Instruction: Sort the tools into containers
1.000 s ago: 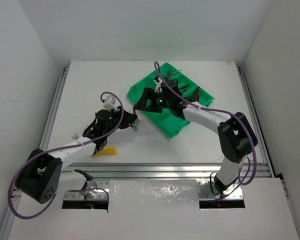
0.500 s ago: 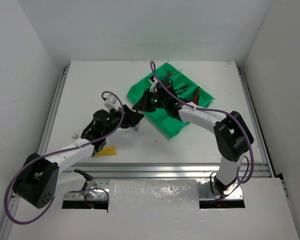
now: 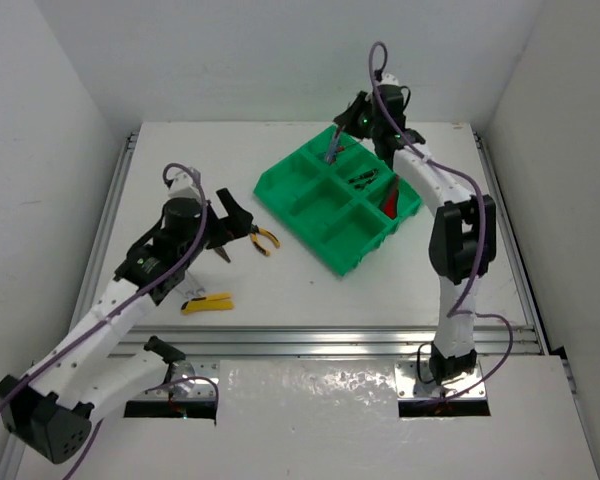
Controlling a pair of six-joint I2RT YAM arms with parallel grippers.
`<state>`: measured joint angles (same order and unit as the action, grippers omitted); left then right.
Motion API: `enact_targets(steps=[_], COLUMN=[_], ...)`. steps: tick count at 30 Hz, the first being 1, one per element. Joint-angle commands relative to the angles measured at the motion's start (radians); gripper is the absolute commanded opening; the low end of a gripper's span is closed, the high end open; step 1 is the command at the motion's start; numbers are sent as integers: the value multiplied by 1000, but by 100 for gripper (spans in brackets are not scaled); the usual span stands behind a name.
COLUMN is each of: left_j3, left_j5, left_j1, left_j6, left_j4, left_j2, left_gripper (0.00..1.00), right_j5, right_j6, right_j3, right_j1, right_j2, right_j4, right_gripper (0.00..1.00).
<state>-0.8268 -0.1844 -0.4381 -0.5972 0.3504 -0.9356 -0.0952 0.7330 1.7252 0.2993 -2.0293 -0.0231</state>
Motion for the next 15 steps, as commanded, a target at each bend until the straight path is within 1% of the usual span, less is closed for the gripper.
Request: enact_targets(steps=[1, 2, 3, 4, 5, 6, 7, 8, 10, 11, 15], left_j3=[-81, -84, -78, -49, -31, -9, 24, 34, 44, 46, 54], left_j5=[-40, -32, 14, 40, 75, 89, 98, 127, 141, 135, 120], left_j1=[-4, -4, -4, -4, -4, -4, -4, -4, -4, -4, -5], left_j6=[97, 117, 163, 187, 216, 218, 217, 218, 223, 223, 214], left_j4=[235, 246, 237, 225, 205, 173, 159, 145, 127, 127, 130], left_j2=[89, 127, 145, 193, 220, 244, 286, 306, 337, 345, 348], left_gripper=[98, 98, 98, 98, 98, 98, 98, 98, 99, 99, 100], right_j5=[69, 72, 63, 54, 45, 42, 40, 35, 38, 38, 49], right_j6=[-150, -162, -178, -196, -211, -224, -228, -237, -227, -222, -222], right_j3=[193, 223, 247, 301, 333, 406, 440, 474, 566, 580, 544], right_j1=[-51, -58, -68, -80, -81, -81, -84, -86, -86, -86, -86], right_j2=[-127, -153, -181, -239, -270, -304, -366, -394, -448, -480, -490], right_j4=[-23, 7, 18, 78, 98, 112, 136, 144, 153, 164, 199], right_gripper=[0, 0, 0, 0, 0, 0, 0, 0, 0, 0, 0])
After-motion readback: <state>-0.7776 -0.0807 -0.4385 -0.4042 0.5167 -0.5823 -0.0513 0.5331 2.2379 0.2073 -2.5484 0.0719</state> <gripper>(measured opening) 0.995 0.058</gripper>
